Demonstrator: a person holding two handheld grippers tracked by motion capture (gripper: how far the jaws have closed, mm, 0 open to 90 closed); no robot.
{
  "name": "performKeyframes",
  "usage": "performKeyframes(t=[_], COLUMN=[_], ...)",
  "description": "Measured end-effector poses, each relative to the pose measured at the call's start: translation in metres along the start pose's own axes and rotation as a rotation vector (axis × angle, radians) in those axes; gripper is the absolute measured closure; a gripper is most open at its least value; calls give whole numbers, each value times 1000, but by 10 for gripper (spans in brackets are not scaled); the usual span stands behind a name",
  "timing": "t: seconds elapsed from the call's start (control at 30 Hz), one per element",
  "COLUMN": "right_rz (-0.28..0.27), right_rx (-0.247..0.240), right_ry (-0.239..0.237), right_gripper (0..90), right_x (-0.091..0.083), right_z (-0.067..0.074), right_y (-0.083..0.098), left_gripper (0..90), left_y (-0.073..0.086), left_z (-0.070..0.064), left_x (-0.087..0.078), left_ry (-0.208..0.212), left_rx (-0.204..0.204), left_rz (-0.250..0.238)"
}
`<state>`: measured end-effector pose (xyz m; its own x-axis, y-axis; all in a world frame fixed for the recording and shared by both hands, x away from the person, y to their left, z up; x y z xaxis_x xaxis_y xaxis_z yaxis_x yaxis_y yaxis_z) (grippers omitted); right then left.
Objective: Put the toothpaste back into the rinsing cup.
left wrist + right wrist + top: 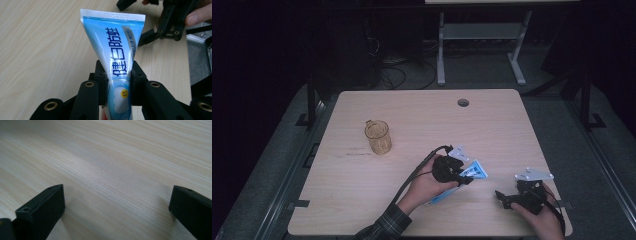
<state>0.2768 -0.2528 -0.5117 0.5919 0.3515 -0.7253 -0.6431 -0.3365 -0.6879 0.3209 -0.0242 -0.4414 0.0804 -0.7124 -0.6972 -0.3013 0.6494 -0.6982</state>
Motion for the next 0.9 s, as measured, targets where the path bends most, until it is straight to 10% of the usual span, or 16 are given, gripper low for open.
performKeyframes(t=[0.9], right_rz=[0], right_rx=[2], right_ry=[1], right_gripper=[0], right_x=[0], right_z=[0], right_y=[0], left_gripper=[729], left_y=[-14], left_z=[5], left_x=[-40], left_ry=[57], left_rx=[47], left_rz=[-260])
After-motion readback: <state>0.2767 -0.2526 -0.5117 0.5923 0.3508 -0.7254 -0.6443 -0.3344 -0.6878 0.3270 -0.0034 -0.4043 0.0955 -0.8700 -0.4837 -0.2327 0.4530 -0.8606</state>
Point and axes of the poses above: each handheld gripper's, and its own axes: x roughly forward along the jaws, y roughly out of its underside, z roughly to its left, the point moved 4 cm from there along x, roughly forward along the jaws, and after that the axes turned 1 degree about z, right-handed, at the moved point
